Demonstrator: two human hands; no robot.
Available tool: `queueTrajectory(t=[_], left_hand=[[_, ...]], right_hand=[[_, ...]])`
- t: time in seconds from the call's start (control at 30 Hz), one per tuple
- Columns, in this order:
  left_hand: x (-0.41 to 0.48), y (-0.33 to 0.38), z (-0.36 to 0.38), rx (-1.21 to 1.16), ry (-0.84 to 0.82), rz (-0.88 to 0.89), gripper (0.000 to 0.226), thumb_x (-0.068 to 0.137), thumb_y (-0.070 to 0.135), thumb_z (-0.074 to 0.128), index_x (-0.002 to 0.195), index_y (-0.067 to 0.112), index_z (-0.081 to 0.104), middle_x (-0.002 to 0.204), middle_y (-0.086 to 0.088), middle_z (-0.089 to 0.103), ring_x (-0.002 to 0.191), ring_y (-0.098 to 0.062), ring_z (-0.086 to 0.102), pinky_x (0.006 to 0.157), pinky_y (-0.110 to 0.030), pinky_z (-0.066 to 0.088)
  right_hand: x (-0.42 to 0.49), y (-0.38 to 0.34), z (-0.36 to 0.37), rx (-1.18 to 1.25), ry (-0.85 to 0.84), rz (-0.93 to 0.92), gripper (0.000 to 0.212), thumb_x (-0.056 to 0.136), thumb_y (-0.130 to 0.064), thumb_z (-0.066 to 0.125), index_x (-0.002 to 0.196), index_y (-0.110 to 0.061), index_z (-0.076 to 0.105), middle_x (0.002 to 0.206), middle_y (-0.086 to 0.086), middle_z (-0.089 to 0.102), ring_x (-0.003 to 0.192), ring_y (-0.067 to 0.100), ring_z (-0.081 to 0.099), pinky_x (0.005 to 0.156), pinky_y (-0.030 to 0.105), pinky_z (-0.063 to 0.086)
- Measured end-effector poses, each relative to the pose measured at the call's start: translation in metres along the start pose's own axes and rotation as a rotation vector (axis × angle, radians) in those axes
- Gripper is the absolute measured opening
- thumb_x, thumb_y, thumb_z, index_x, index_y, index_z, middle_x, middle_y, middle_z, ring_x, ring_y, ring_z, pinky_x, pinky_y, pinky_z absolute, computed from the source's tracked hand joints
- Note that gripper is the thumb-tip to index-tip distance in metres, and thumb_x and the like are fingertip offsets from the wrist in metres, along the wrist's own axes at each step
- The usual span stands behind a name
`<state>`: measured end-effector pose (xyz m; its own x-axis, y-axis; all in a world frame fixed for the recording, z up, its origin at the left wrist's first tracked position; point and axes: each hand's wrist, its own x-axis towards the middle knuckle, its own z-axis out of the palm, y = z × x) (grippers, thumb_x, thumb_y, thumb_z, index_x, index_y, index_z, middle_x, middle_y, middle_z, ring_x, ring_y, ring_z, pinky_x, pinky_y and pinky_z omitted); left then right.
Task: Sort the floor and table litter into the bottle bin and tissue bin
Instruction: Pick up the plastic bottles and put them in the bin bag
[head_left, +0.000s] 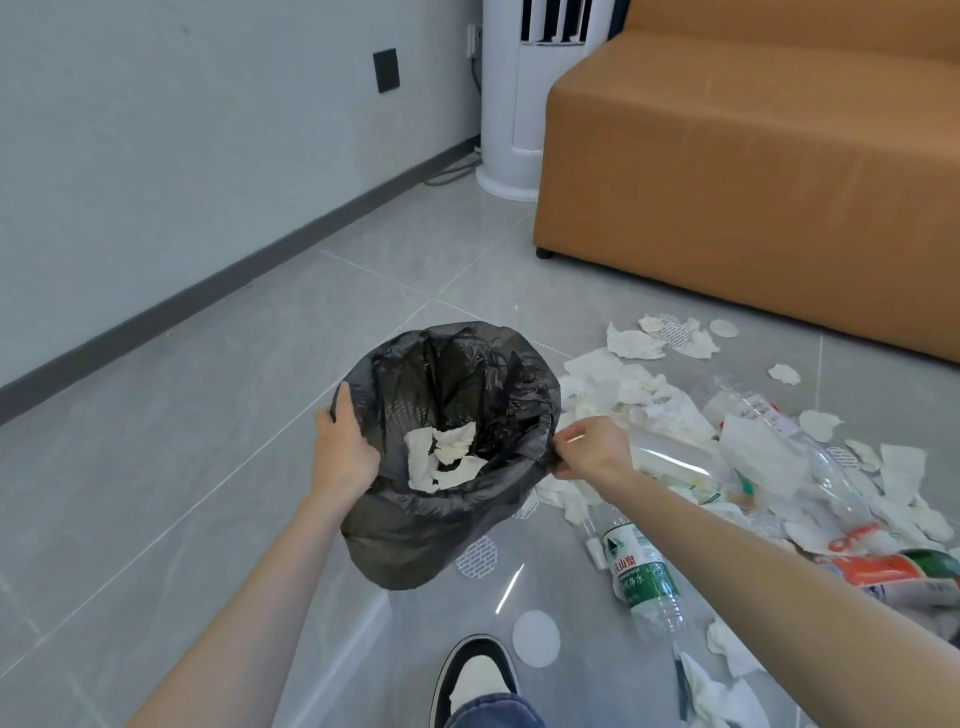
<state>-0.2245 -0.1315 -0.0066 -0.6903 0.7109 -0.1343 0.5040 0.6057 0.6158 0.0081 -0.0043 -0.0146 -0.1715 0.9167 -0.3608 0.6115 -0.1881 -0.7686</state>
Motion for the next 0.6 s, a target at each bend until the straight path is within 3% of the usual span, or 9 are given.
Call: queueTrajectory(t=[0.07,0.17,0.27,0.37,0.5,0.6], left_hand=[[-0.001,0.005,-0.003,0.024,0.004,-0.087,0.068,0.092,0.006,0.046,0.15,0.013,0.012,0.151,-0.023,0.011,0.131,-0.044,0.031,0.104,-0.049,0.031],[-0.008,0.027,-0.006,0.243,0.097,-0.08,0.067,0.093,0.021,0.048,0.149,0.014,0.012,0.155,-0.02,0.004,0.141,-0.04,0.01,0.111,-0.058,0.013],[-0.019,0.054,0.0,0.319,0.117,0.161,0.059,0.093,0.023,0.047,0.147,0.014,0.026,0.152,-0.015,0.023,0.141,-0.034,0.017,0.113,-0.056,0.013],[-0.042,0.091,0.017,0.273,0.015,0.386,0.05,0.096,0.028,0.042,0.144,0.016,0.035,0.147,-0.007,0.037,0.135,-0.028,0.032,0.109,-0.044,0.031],[-0.075,0.128,0.059,0.314,-0.195,0.508,0.055,0.098,0.038,0.038,0.148,0.02,0.023,0.152,-0.003,0.027,0.134,-0.028,0.032,0.101,-0.042,0.037],[-0.083,0.124,0.09,0.416,-0.241,0.586,0.061,0.098,0.022,0.04,0.151,0.021,0.011,0.159,0.003,0.006,0.144,-0.029,0.014,0.11,-0.043,0.031]], right_hand=[[-0.003,-0.002,-0.004,-0.155,-0.015,-0.05,0.019,0.09,-0.007,0.05,0.091,-0.012,0.069,0.09,0.01,0.071,0.069,0.025,0.068,0.071,0.032,0.058],[-0.006,-0.008,-0.012,-0.145,0.033,-0.08,0.031,0.09,-0.008,0.047,0.118,-0.013,0.058,0.108,0.005,0.062,0.085,0.021,0.059,0.071,0.027,0.047],[-0.009,-0.012,-0.026,-0.118,0.101,-0.101,0.033,0.09,-0.009,0.047,0.121,-0.012,0.056,0.121,0.006,0.059,0.108,0.024,0.056,0.088,0.031,0.047],[-0.015,-0.003,-0.048,-0.117,0.131,-0.08,0.033,0.09,-0.008,0.048,0.122,-0.011,0.056,0.124,0.006,0.058,0.112,0.023,0.055,0.089,0.029,0.043],[-0.022,0.028,-0.077,-0.136,0.151,-0.026,0.034,0.089,-0.007,0.047,0.121,-0.011,0.057,0.122,0.007,0.06,0.108,0.023,0.057,0.09,0.033,0.047],[-0.025,0.052,-0.095,-0.197,0.148,0.016,0.036,0.088,-0.007,0.048,0.122,-0.013,0.057,0.123,0.005,0.06,0.11,0.022,0.056,0.086,0.029,0.045]])
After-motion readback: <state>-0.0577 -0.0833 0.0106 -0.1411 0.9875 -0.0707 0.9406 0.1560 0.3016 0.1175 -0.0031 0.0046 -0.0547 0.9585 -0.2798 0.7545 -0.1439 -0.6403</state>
